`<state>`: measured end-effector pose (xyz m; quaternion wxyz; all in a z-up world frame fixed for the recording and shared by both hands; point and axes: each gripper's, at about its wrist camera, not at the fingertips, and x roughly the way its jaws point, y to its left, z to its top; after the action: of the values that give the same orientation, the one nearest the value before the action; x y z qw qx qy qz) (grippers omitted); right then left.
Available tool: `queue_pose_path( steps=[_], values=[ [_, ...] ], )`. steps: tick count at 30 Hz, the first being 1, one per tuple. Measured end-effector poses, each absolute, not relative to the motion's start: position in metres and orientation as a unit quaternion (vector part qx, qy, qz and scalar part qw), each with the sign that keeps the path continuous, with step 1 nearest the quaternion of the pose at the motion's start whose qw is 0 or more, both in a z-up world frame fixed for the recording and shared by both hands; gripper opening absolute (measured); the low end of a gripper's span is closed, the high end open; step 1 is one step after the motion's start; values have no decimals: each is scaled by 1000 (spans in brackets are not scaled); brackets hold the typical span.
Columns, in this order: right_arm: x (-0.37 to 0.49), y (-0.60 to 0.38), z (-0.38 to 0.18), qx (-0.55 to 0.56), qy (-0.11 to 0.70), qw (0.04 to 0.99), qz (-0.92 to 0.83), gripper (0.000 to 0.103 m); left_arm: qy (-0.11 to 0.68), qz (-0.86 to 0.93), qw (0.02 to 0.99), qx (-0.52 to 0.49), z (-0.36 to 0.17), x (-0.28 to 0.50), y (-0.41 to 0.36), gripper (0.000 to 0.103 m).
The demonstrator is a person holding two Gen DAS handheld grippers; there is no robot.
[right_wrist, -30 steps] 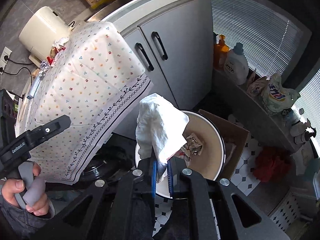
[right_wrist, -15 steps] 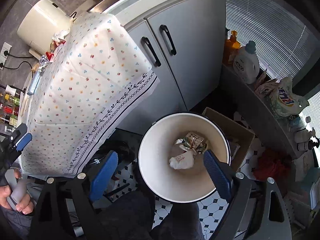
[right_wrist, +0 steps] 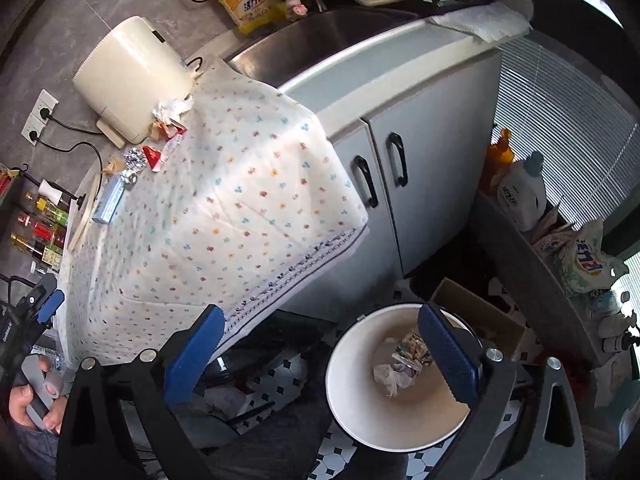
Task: Collect trash
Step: 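Move both open tools back over the counter trash, then grasp the brown paper wrapper with the left tool while the right tool grasps the red paper packet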
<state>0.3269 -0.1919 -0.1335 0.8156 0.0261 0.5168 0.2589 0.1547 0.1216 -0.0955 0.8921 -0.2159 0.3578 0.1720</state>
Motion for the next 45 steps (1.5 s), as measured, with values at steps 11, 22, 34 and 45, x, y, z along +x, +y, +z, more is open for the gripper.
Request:
queue_pose_path(
  steps=[11, 22, 34, 45],
  values=[
    [338, -78, -87, 12, 471, 840, 270, 95, 334, 155, 902, -226, -79, 193, 220, 97],
    [357, 25, -94, 23, 470, 836, 283, 85, 340, 153, 901, -221, -89, 224, 317, 97],
    [385, 96, -121, 21, 504, 824, 258, 74, 386, 119, 888, -218, -118, 291, 375, 97],
    [406, 124, -146, 14, 532, 814, 233, 72, 453, 105, 858, -219, -153, 353, 390, 96]
  ],
)
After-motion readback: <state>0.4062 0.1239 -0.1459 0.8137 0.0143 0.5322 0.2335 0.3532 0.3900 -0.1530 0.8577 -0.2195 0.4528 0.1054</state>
